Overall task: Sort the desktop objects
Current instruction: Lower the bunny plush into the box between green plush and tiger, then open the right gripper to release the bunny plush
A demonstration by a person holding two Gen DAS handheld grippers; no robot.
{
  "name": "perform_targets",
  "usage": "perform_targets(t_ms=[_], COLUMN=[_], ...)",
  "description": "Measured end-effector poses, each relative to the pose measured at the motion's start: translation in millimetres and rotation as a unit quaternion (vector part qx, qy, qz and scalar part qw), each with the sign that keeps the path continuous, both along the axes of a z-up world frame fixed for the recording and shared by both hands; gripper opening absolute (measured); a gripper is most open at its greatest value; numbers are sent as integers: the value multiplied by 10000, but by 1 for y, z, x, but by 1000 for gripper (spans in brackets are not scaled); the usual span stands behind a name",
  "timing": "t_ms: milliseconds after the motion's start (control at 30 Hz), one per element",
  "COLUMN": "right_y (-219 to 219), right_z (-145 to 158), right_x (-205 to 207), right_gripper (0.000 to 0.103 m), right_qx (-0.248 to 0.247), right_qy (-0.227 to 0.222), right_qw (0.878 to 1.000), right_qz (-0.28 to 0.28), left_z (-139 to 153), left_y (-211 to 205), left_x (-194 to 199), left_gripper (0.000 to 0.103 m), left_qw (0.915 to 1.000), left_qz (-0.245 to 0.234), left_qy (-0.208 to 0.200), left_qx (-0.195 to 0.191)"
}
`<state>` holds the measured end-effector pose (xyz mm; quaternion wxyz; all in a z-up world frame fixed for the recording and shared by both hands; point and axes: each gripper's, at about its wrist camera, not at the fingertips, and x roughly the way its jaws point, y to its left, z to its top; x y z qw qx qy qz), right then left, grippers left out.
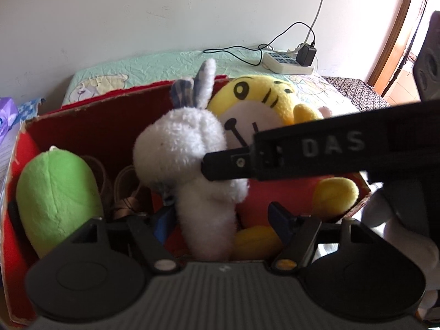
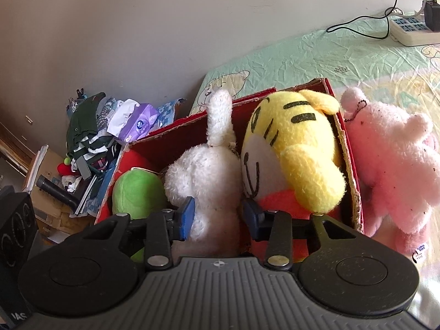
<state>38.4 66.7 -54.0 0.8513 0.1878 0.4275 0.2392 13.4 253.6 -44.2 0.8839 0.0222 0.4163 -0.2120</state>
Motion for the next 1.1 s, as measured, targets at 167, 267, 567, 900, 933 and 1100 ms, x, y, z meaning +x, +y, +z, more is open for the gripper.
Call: perform_targets(t_ms=[167,267,567,900,933,1100], right_y=[-2,-1,-7,-11,-11,-14], right_z=[-5,-7,-4,-2,-1,1], right_x=[6,7,2,-5,-6,-13], right_gripper=[33,32,33,33,33,35], right_qx=[55,9,148,243,244,247], right_qy=[120,72,41,-27,-33,-89], right_qw=[9999,10000,9999,9996,9996,9995], right_qz=[-77,-15,23,-104,-120,-183], left_z=[-4,-7,-4,-3,-3,-2], left_y=[-2,-2,4,2,1,-1], left_x=[5,7,6,9,9,8], left_gripper=[73,73,84,84,84,84], left_qw=[10000,9999,9996,9981,9978,9970], left_qz=[41,70,234,525,554,645], left_qy=[80,131,144,206,215,243], left_qx=[2,29,17,261,307,345])
